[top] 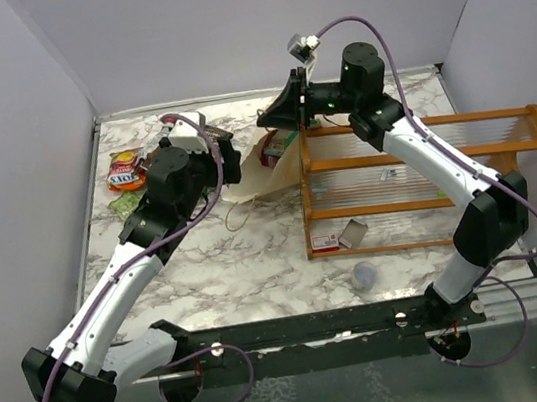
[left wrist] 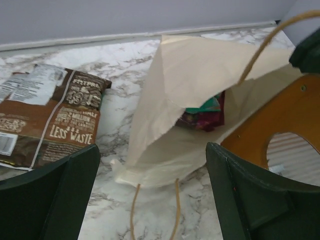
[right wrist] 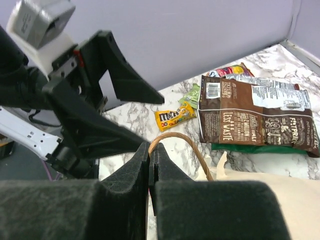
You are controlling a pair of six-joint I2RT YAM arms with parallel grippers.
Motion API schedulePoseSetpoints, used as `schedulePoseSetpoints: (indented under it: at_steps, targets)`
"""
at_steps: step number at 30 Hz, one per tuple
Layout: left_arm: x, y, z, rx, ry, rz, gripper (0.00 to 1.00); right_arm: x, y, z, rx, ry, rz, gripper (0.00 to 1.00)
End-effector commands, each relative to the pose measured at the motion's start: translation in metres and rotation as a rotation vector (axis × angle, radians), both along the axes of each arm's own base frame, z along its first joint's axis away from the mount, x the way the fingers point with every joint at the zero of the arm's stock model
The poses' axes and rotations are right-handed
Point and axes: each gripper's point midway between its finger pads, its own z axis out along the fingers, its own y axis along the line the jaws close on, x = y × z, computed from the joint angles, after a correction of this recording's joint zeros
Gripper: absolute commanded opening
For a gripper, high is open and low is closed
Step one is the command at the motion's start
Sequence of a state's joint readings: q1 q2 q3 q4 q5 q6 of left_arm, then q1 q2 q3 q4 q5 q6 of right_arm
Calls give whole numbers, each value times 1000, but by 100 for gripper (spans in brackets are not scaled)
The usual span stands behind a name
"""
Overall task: Take the snacks out of the paper bag
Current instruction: Adjust the paper bag at the center of the board.
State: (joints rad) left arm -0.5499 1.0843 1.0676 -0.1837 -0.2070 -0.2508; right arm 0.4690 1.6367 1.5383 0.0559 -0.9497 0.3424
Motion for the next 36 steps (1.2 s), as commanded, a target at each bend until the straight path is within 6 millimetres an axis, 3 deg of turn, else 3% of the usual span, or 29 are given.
schedulePoseSetpoints:
  at_steps: [1,5,9,12,17,20,23,31,36]
  targets:
    - [-21,-30,-31,-103,104,-153,90,19,7,28,74,18,-84,1]
    - [-20,-33,-43,-106,139,-156,90,45,12,43,123,47,-162,1]
    - [-21,-33,-42,-97,136,-159,90,54,29,46,130,67,-74,1]
    - [-23,-31,-41,-92,133,-161,90,44,39,41,104,57,16,1]
    - [-27,-29,-44,-92,131,-165,86,-3,47,16,11,52,199,2]
    - [-29,-30,-42,-100,111,-177,83,-35,47,8,-2,66,292,2]
    - [-34,-37,-33,-116,70,-235,83,-51,40,6,0,65,322,2]
    - [-52,-44,-21,-146,-3,-334,87,-43,24,1,-53,-11,123,1]
    - [-52,-41,-21,-148,-9,-321,88,-26,12,24,-35,-90,-54,1]
